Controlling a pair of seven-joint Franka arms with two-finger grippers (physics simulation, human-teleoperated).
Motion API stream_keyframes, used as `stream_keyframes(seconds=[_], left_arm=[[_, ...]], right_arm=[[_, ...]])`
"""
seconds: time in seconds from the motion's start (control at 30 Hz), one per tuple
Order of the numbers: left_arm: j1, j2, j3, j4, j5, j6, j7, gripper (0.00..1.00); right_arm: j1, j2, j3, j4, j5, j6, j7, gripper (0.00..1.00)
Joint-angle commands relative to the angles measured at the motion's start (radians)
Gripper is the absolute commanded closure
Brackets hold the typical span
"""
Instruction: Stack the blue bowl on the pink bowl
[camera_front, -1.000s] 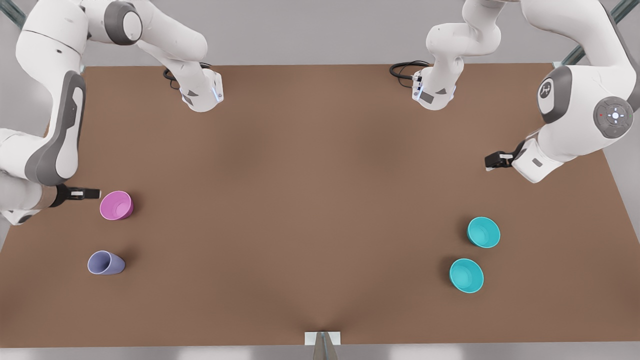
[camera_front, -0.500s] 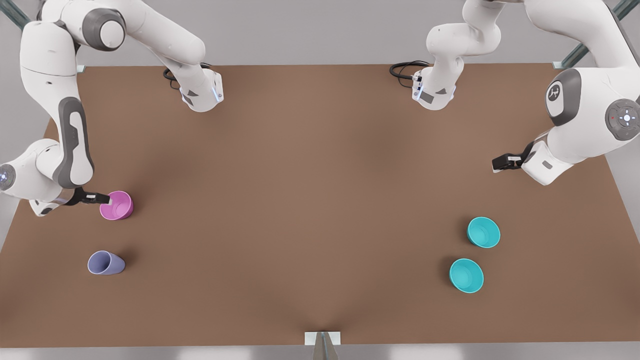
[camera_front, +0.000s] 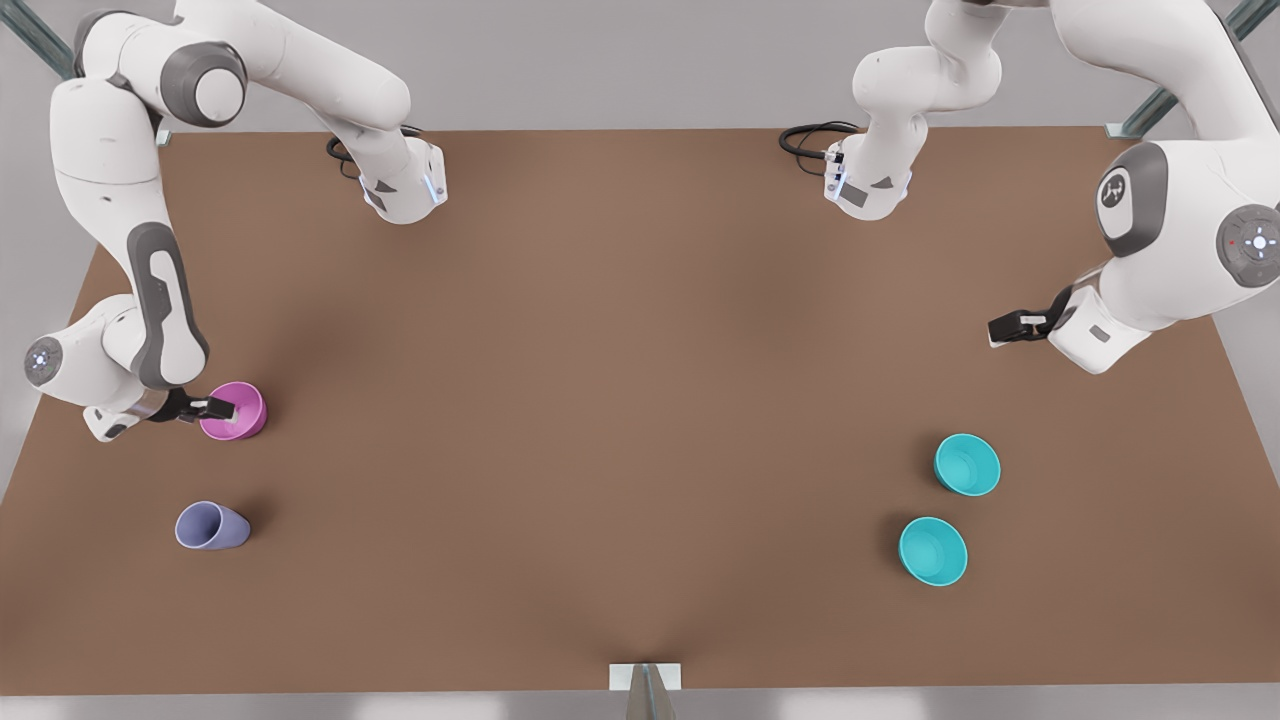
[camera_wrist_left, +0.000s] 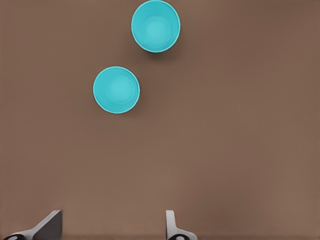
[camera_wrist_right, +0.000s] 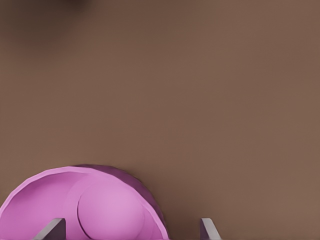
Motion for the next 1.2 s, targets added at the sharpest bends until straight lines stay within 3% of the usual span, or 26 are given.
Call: stream_keyframes(seconds=[0.0, 0.03, 0.1, 0.23, 0.37, 0.5, 0.57, 0.67, 0.77, 0.97, 1.17], left_arm=[[-0.001, -0.001, 0.000, 0.000, 0.000, -0.002, 0.000, 0.00], [-0.001, -0.001, 0.000, 0.000, 0.000, -0.002, 0.000, 0.00], [-0.001, 0.000, 0.000, 0.000, 0.000, -0.002, 0.000, 0.00], [-0.002, -0.001, -0.002, 0.000, -0.001, -0.010, -0.002, 0.00], [-0.002, 0.005, -0.002, 0.000, -0.003, -0.010, -0.002, 0.00], [-0.037, 0.011, -0.013, 0.002, -0.001, -0.010, -0.005, 0.00], [-0.033, 0.011, -0.013, 0.002, -0.001, -0.016, -0.003, 0.00], [-0.031, 0.011, -0.013, 0.002, -0.001, -0.016, -0.003, 0.00], [-0.031, 0.011, -0.013, 0.002, -0.001, -0.016, -0.002, 0.00], [0.022, 0.063, -0.009, 0.002, 0.000, 0.004, 0.009, 0.00], [0.124, 0.267, -0.008, 0.014, 0.003, 0.202, 0.200, 0.00]], right_arm=[[-0.003, 0.000, 0.000, 0.001, 0.008, 0.015, -0.088, 0.05], [-0.003, 0.002, -0.001, 0.002, 0.008, 0.015, -0.092, 0.27], [-0.003, 0.003, -0.001, 0.007, 0.010, 0.013, -0.111, 0.55], [-0.003, 0.009, 0.000, 0.027, 0.008, 0.005, -0.138, 0.79], [-0.003, -0.012, 0.041, 0.077, 0.034, -0.096, -0.164, 0.79], [0.010, -0.063, 0.072, 0.076, 0.224, -0.235, -0.298, 0.79], [0.115, -0.095, 0.083, 0.063, 0.233, -0.268, -0.134, 0.79], [0.410, -0.144, 0.081, 0.089, 0.230, -0.321, 0.367, 0.79], [0.700, -0.017, 0.083, 0.323, 0.230, -0.320, 0.975, 0.79], [0.931, 0.324, 0.081, 0.732, 0.226, -0.205, 1.487, 0.79], [1.042, 0.443, 0.075, 0.806, 0.217, -0.094, 1.623, 0.79]])
